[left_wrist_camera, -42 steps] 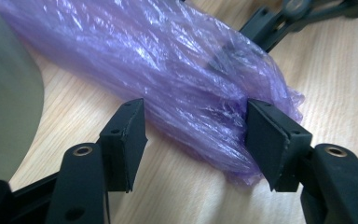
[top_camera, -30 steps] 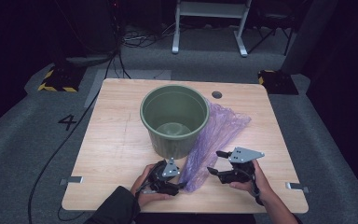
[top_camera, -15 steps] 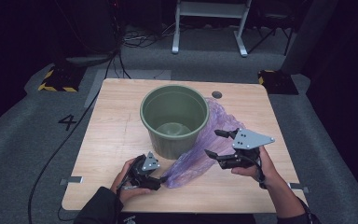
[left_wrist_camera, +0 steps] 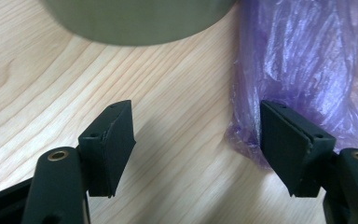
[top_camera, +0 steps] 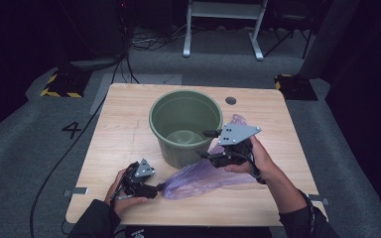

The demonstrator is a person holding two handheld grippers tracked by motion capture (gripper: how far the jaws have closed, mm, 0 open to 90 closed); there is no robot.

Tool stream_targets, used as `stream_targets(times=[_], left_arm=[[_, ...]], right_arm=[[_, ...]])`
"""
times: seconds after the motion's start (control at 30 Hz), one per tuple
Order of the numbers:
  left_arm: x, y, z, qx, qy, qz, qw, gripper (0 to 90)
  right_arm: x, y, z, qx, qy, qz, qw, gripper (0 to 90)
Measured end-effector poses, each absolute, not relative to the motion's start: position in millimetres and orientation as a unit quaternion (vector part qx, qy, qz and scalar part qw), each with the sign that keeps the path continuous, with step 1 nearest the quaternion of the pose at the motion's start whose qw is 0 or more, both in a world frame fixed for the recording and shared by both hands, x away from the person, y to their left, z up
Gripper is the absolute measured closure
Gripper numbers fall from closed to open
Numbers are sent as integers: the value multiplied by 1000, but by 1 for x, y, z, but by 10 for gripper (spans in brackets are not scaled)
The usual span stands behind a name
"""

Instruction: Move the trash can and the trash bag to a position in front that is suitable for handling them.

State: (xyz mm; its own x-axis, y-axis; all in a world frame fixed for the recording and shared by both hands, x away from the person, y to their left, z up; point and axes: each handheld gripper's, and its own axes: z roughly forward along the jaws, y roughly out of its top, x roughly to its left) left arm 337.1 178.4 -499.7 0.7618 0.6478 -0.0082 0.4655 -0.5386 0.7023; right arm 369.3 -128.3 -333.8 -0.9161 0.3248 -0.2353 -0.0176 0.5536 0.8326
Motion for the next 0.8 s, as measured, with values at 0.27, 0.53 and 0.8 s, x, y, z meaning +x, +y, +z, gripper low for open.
stream_targets(times=[0.27, 0.53, 0.8], left_arm=[[332, 193, -501, 863, 327, 129, 363, 277], [326, 197, -504, 861, 319, 133, 373, 274], [326, 196, -504, 860, 322, 133, 373, 266]], right_arm=[[386, -116, -339, 80, 874, 455, 151, 497], [393, -108, -336, 63, 877, 459, 130, 681], [398, -116, -336, 91, 877, 445, 160, 761]])
